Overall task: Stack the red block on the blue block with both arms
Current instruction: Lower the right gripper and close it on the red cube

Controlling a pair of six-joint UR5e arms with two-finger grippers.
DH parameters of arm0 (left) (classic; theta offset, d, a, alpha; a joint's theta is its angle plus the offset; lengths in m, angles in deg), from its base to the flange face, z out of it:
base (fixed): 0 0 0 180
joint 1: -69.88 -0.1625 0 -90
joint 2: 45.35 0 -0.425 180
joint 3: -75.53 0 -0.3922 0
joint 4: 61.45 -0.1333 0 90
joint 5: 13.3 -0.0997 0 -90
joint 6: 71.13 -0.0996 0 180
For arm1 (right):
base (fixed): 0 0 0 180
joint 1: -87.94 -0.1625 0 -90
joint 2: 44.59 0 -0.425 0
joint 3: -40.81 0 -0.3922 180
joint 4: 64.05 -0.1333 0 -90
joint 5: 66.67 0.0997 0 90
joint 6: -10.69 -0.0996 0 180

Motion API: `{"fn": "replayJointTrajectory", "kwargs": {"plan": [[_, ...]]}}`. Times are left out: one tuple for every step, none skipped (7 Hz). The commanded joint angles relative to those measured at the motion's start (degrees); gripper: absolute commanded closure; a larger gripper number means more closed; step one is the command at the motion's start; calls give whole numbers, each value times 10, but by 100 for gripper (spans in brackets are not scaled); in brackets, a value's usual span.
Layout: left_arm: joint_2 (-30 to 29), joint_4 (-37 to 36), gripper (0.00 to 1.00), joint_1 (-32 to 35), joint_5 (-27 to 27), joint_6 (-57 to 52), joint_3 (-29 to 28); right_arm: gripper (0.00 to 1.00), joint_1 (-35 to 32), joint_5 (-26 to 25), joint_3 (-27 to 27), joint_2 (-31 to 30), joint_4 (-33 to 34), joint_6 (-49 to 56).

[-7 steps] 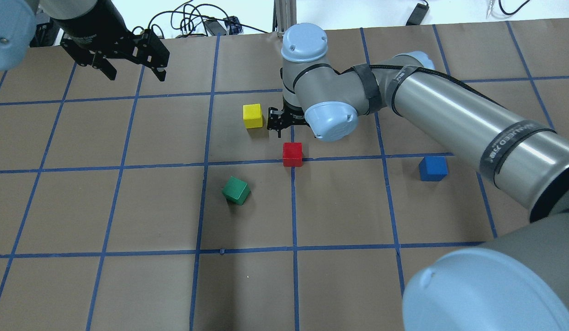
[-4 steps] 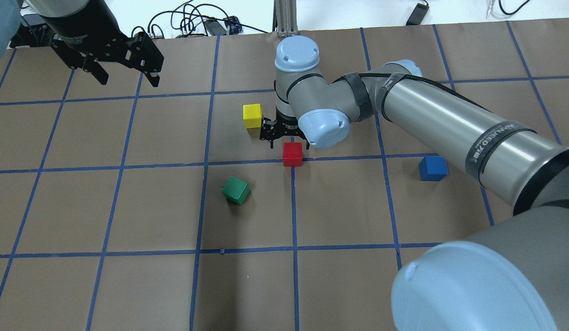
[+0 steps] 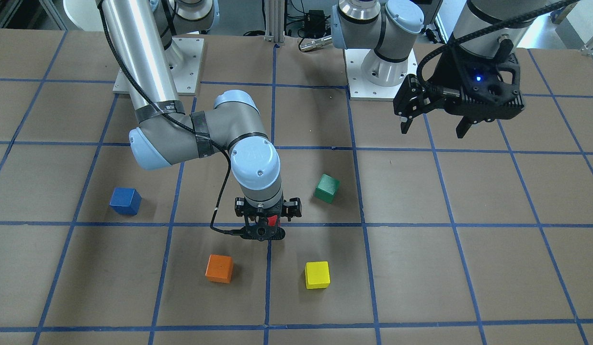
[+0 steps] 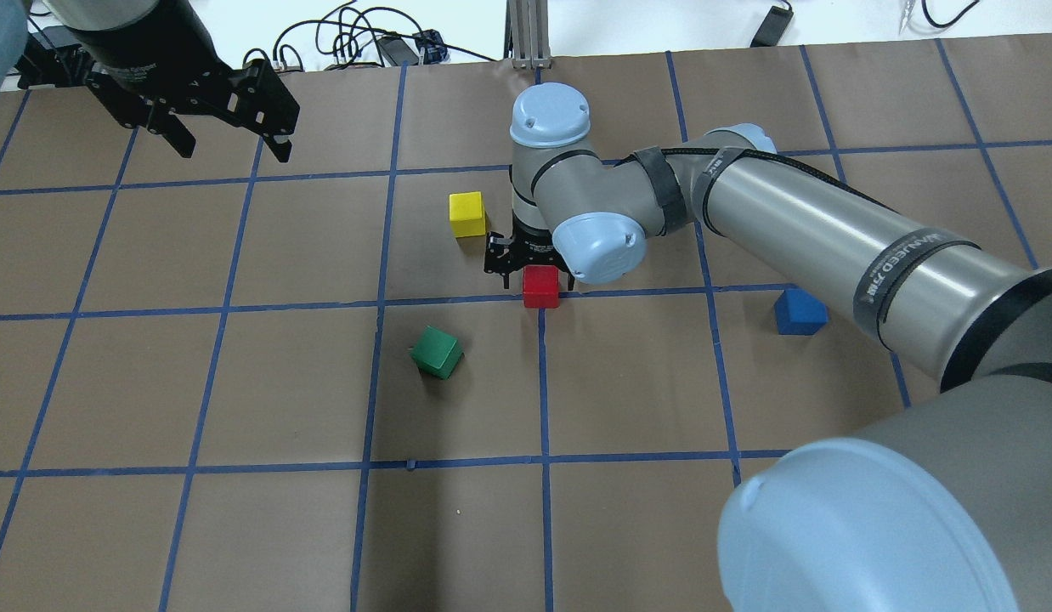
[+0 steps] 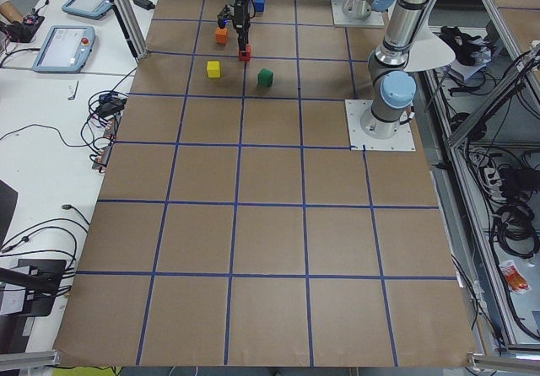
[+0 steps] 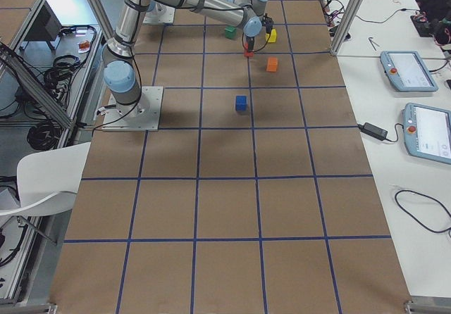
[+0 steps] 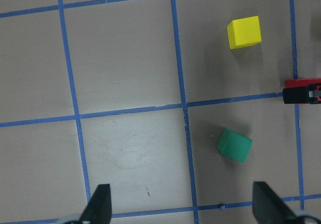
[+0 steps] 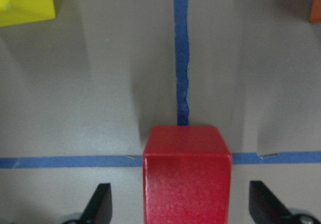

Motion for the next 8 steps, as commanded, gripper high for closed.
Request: {"fn": "replayJointTrajectory", "kwargs": {"plan": [[3, 3, 0, 0, 0, 1, 4, 38, 0, 0, 2, 3, 0, 8], [7, 15, 0, 0, 0, 1, 6, 69, 1, 1, 0, 3, 0, 9], [13, 16, 0, 0, -2, -7, 19, 100, 1, 1, -1, 2, 0, 11], [20, 12, 0, -1, -2, -7, 31, 100, 4, 0, -3, -3, -1, 10], [23, 11, 0, -1, -2, -7, 32, 100, 10, -3, -12, -12, -5, 9], [25, 15, 0, -1, -3, -7, 33, 100, 22, -8, -29, -33, -39, 9], [26, 14, 0, -1, -3, -7, 35, 100, 59, -7, -57, -66, -115, 13], [26, 13, 0, -1, -2, -7, 35, 100, 109, -7, -77, -94, -188, 55]]}}
